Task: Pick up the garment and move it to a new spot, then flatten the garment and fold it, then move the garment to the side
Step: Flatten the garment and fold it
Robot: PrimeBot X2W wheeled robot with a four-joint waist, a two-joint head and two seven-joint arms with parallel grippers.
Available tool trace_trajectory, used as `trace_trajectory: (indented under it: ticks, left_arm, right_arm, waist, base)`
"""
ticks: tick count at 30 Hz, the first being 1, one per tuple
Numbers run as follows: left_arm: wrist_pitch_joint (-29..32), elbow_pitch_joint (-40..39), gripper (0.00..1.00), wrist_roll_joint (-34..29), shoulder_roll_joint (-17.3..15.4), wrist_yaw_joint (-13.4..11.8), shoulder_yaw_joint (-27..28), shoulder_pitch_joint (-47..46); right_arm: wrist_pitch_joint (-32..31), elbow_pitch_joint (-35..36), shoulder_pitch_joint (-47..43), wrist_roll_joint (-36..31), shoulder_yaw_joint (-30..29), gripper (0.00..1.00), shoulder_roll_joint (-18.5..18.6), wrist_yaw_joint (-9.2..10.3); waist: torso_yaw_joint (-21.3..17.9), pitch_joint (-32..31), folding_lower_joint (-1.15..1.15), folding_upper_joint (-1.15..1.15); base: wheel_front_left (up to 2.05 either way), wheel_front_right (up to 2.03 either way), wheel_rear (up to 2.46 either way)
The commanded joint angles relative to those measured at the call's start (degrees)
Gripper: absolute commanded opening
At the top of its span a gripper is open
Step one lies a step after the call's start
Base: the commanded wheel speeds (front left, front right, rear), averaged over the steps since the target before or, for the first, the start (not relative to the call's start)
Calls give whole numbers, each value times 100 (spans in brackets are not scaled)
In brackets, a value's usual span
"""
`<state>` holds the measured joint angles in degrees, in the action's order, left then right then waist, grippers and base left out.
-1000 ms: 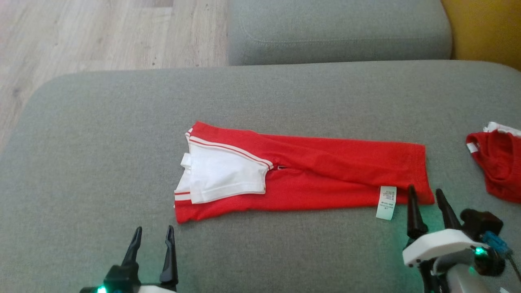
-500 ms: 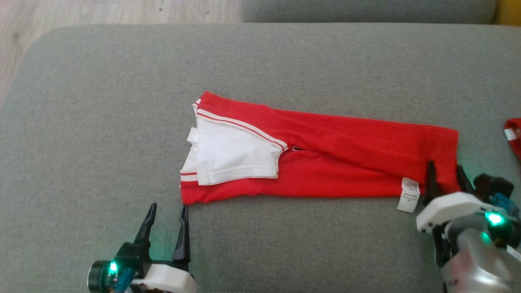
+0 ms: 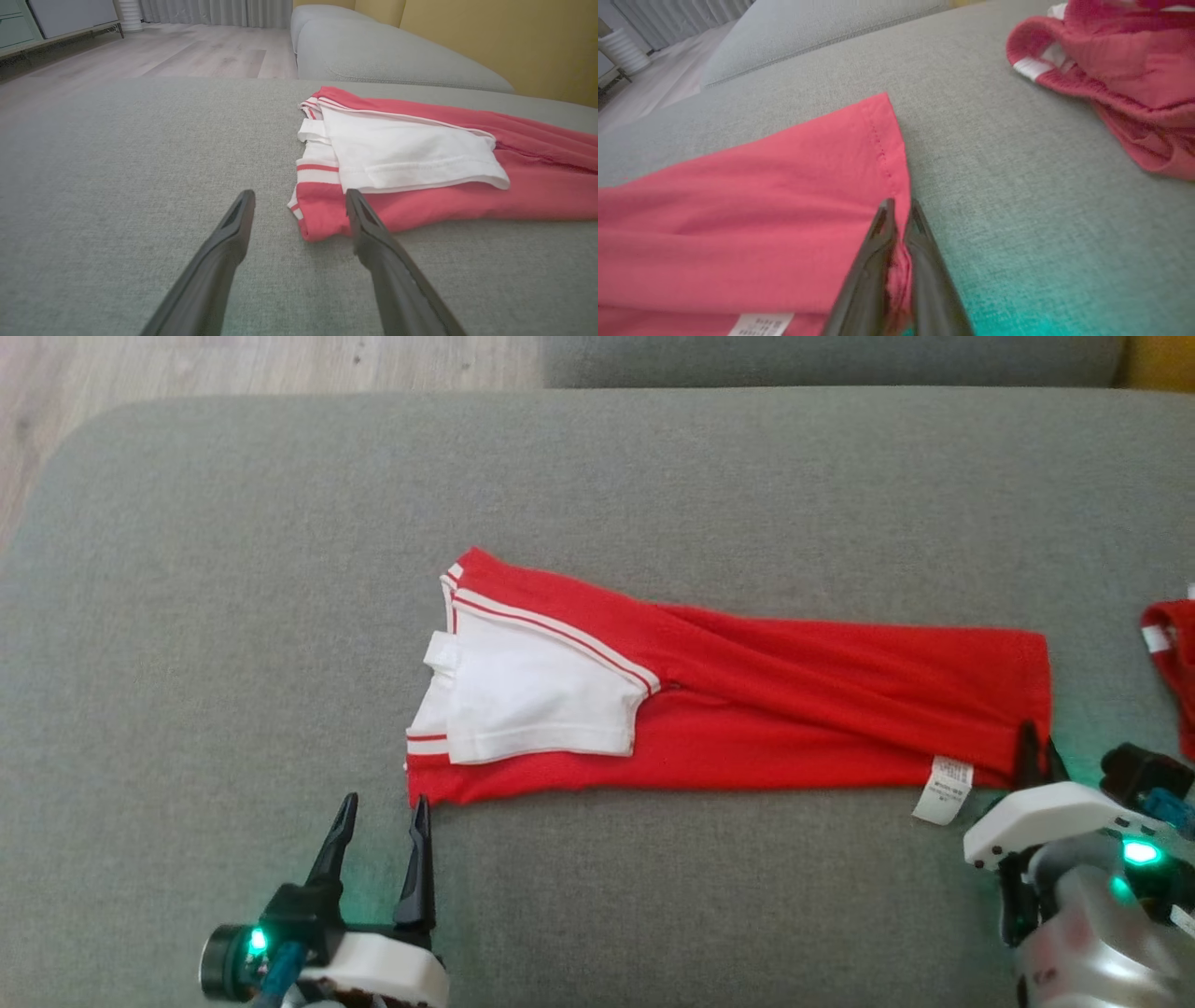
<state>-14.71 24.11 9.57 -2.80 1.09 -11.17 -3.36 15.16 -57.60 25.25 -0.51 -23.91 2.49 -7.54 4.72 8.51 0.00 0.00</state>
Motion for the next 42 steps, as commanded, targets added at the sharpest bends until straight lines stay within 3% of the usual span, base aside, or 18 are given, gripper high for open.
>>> trace_trajectory:
  ticks: [1,5,8,13,17,24,29,34,35,36,37,42]
  left_arm:
    - [-29,-121,100,1,-8,9,171,-154]
    - [-29,-110,100,-3,-8,36,145,-112]
    - [-29,-93,100,39,-8,34,87,-41]
    - [-29,-57,100,92,-8,64,1,112]
    - [-29,-21,100,92,-8,101,-149,131]
    - [-29,7,100,95,-8,205,-679,-41]
    - [-29,28,100,162,-8,216,-1069,-293]
    - [-29,36,100,251,-8,178,-1278,-448]
    - [-29,45,100,267,-8,162,-1303,-472]
    - [-29,56,100,282,-8,141,-1318,-489]
    - [-29,67,100,296,-8,123,-1331,-500]
    - [-29,99,100,299,-8,33,-1207,-538]
  right_arm:
    - [-16,139,-70,10,53,0,39,5]
    - [-16,812,-119,84,37,0,45,5]
    - [-16,1362,-122,318,370,0,43,5]
    - [-16,2285,-122,1269,1955,0,41,5]
    - [-16,2724,-153,2066,3329,0,40,5]
    - [-16,2411,77,2844,4505,0,40,5]
    - [-16,1986,278,3076,4636,0,40,5]
    - [-16,1737,420,3264,4798,0,39,5]
    - [-16,1708,449,3359,4845,16,39,5]
    - [-16,1693,480,3448,4895,83,39,5]
    - [-16,1653,509,3494,4974,100,39,5]
    - [-16,1688,556,3450,4925,100,39,5]
  waist:
    - [-37,-56,0,0]
    - [-50,-226,0,0]
    - [-17,-347,0,0]
    - [137,-494,0,0]
    - [478,-566,0,0]
    - [1540,-503,0,0]
    - [2287,-373,0,0]
    - [2606,-294,0,0]
    - [2624,-286,0,0]
    - [2631,-280,0,0]
    - [2631,-281,0,0]
    - [2267,-323,0,0]
  base:
    - [0,0,0]
    - [0,0,0]
    - [0,0,0]
    - [0,0,0]
    - [0,0,0]
    - [0,0,0]
    - [0,0,0]
    - [0,0,0]
    - [0,0,0]
    - [0,0,0]
    - [0,0,0]
    - [0,0,0]
